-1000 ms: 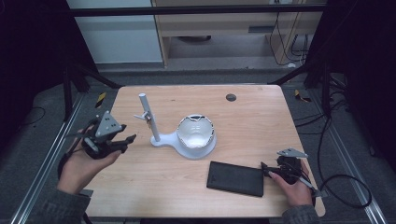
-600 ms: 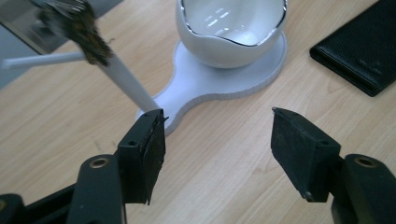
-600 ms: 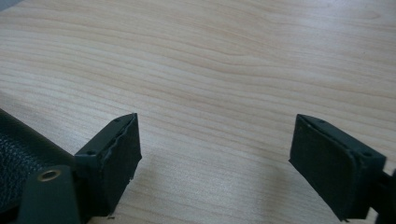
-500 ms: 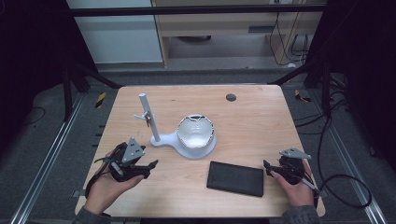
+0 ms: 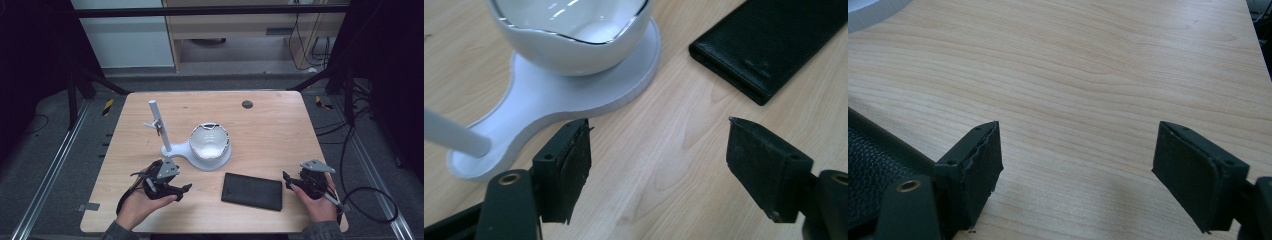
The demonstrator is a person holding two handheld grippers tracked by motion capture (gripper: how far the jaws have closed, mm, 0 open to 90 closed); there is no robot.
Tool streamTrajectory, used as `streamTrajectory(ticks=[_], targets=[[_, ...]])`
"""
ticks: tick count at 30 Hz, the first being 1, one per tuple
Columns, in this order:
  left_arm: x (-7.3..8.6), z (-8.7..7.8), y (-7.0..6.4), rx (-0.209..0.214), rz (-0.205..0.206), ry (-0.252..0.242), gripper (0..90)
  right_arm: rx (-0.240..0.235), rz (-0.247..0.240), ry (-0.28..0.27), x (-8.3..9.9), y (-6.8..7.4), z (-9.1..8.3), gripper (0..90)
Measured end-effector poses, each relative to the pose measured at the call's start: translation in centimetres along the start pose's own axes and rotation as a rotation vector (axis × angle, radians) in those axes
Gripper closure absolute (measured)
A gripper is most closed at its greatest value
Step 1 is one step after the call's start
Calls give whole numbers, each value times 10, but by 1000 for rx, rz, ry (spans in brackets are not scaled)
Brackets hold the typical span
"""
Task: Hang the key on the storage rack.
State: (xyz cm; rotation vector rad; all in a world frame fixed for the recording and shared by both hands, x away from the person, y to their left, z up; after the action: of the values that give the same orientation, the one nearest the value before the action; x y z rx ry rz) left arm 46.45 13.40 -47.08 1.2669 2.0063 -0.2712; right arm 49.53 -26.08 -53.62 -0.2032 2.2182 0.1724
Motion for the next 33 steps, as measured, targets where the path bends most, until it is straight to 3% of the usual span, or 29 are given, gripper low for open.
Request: streamTrajectory(ticks=[8,17,27,31,33], targets=[[-8,19,-15,49,45,24,278,-4,-7,0,0,1,0,179],[-10,30,-21,95,52,39,323,-2,-8,-1,-1,0,-1,175],[-10,40,-28,190,34,34,551,-6,-9,-7,-2,1,-2,230],[-12,44,-30,210,38,38,639,-7,-19,-10,-2,2,-2,246],[-15,48,-34,247,53,34,698,-8,-21,-12,-2,2,-2,253]])
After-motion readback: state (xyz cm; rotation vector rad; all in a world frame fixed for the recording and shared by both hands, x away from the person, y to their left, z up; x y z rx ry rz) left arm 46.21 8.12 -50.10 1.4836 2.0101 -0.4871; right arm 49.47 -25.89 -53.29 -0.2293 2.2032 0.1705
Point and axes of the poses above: each handheld gripper's, and its own axes: z roughly forward along the jaws, x roughly out of its underside, y roughly to its left, the point moved 7 cm from there along z, roughly forward along the jaws, and after that the axes turned 7 degrees about z, right-handed, at the moved point
